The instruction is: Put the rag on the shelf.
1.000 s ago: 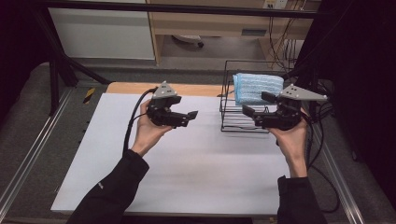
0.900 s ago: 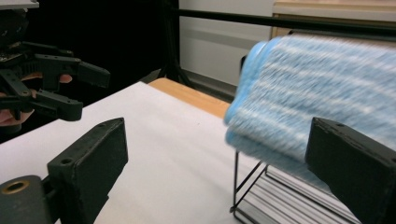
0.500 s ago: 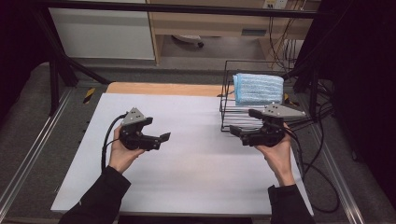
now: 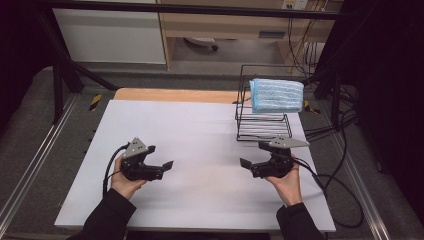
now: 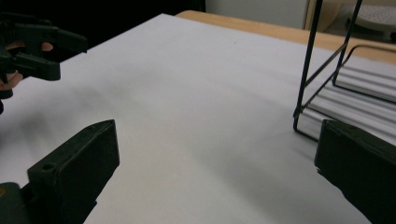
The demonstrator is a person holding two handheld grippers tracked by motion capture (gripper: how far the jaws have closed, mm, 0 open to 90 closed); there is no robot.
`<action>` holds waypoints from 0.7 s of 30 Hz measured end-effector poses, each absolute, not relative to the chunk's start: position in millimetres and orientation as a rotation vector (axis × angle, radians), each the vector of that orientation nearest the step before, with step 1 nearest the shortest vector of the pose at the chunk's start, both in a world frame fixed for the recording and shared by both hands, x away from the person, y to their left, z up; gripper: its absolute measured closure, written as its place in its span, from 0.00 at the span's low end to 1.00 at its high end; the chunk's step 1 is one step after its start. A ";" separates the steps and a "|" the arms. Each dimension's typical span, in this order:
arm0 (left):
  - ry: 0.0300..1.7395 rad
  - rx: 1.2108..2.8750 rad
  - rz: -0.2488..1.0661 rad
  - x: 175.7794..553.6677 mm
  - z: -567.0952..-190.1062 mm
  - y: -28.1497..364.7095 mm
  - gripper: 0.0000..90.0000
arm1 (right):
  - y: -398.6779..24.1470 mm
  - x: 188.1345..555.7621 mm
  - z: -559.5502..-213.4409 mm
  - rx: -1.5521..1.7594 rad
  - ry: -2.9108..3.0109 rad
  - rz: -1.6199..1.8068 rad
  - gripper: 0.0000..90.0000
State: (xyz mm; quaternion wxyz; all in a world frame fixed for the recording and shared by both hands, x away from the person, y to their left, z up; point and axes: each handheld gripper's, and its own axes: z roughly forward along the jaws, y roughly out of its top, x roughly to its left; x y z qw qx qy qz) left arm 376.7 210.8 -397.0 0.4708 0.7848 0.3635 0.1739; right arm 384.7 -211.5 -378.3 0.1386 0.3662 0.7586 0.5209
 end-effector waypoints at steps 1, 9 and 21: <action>0.893 1.927 0.425 375.1 -400.8 212.9 0.13 | -212.6 383.4 -383.4 1.064 2.203 1.503 0.01; 0.911 1.949 0.414 362.4 -425.2 235.3 0.13 | -230.5 374.1 -419.1 1.087 2.256 1.459 0.01; 0.924 1.954 0.410 355.3 -444.5 250.0 0.13 | -245.6 364.8 -443.2 1.078 2.300 1.428 0.00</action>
